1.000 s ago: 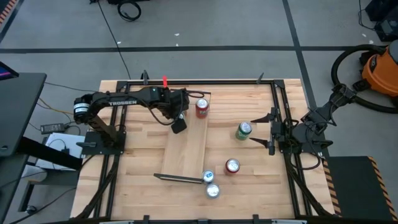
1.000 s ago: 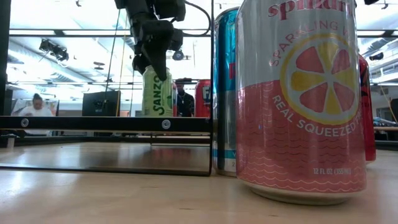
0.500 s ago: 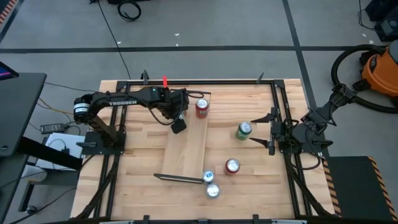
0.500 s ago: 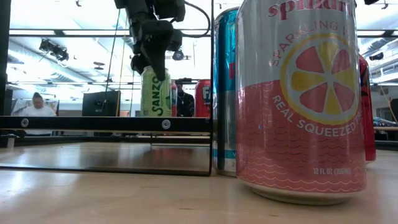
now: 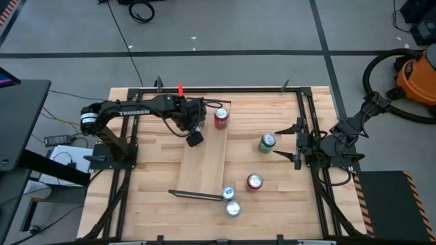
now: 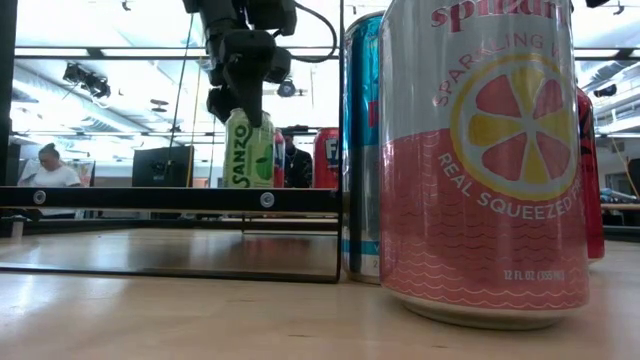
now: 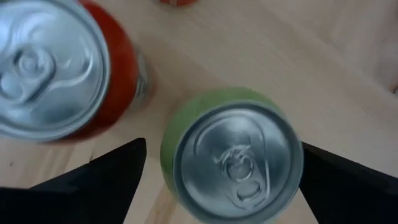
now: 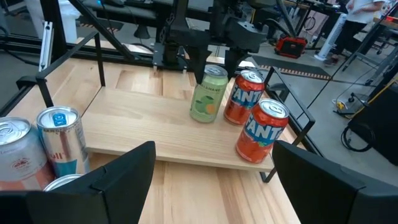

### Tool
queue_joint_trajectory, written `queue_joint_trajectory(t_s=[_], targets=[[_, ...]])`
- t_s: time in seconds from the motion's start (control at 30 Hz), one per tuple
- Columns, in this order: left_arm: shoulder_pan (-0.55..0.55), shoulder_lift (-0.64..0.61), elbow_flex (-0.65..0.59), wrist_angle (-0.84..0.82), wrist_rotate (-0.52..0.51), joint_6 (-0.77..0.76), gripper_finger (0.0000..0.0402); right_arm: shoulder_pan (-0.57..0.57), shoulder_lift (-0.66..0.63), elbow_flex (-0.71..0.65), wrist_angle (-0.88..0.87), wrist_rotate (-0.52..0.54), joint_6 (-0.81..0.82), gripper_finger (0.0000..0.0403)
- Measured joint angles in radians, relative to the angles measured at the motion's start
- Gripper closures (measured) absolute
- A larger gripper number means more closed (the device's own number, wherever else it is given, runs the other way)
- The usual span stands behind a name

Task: Place canned beverage on shelf
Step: Put the light green soda can on the shelf, then put the red black soda can on the shelf

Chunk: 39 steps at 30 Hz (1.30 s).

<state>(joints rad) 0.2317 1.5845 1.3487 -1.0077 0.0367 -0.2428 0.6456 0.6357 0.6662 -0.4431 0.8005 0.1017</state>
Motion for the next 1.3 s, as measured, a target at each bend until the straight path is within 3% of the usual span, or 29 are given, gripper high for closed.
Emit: queue_joint_trajectory(t_s=[0.47, 0.8, 1.13, 1.3], targets=[[0.000, -0.005, 0.013, -0.040, -0.095, -0.018, 0.0004, 0.000, 0.000, 0.000, 0.001, 0.000, 0.000, 0.0069], [-0.042, -0.010, 0.017, -0.054, -0.102, -0.019, 0.0004, 0.000, 0.000, 0.000, 0.001, -0.006, -0.001, 0.0069], [-0.108, -0.011, 0.189, -0.180, -0.233, -0.027, 0.0012, 0.000, 0.000, 0.000, 0.013, -0.009, -0.004, 0.0069], [-0.199, -0.009, 0.265, -0.122, -0.249, -0.059, 0.0013, 0.000, 0.000, 0.000, 0.016, -0.010, -0.009, 0.0069]])
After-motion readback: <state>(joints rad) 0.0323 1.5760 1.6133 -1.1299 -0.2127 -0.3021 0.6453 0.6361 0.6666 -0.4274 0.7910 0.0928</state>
